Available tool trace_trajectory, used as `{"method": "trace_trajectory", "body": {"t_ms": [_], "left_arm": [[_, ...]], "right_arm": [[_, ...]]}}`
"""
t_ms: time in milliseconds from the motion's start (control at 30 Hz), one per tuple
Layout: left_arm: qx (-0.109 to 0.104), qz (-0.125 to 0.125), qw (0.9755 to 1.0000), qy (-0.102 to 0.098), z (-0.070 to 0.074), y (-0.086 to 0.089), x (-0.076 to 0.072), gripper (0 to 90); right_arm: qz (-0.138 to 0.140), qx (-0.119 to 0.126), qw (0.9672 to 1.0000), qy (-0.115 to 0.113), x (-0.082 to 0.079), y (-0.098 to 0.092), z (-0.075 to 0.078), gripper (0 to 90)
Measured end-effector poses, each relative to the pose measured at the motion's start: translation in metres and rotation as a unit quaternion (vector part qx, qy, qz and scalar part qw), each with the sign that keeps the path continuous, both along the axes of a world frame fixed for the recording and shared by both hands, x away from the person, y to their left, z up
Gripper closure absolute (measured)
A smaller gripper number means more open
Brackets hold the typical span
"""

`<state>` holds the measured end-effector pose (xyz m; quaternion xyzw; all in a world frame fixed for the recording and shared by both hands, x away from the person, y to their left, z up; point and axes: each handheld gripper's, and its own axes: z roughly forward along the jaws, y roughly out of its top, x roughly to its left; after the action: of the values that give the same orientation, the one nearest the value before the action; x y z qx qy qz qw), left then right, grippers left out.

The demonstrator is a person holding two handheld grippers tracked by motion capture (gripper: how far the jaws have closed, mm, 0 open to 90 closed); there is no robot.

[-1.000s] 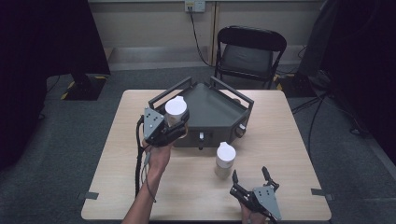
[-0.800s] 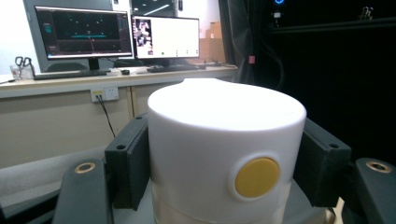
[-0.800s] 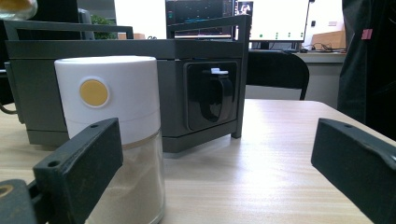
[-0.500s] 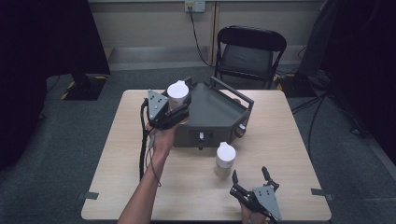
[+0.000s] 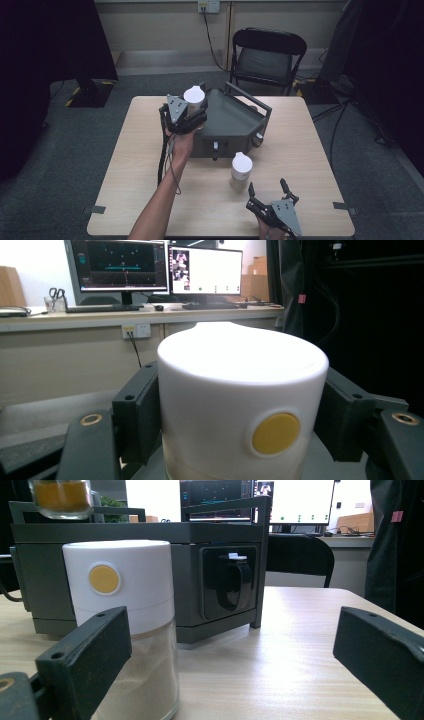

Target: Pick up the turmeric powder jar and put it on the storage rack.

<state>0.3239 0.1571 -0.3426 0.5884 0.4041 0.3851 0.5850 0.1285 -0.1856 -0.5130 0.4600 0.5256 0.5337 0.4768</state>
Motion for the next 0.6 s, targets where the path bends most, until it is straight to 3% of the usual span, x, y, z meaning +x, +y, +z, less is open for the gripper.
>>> {"method": "trace_trajectory", "body": {"t_ms": [367,500,600], "left_arm": [[-0.001,0.009,0.9995,0.031,-0.010,-0.002,0.009,30.4],[-0.009,0.009,0.9994,0.032,-0.011,0.000,0.009,30.4],[-0.002,0.008,0.9996,0.028,-0.013,-0.001,0.009,30.4]], "right_arm": [[0.000,0.000,1.0000,0.000,0.000,0.000,0.000,0.7],[0.000,0.000,1.0000,0.000,0.000,0.000,0.000,0.7],[0.000,0.000,1.0000,0.000,0.000,0.000,0.000,0.7]]}}
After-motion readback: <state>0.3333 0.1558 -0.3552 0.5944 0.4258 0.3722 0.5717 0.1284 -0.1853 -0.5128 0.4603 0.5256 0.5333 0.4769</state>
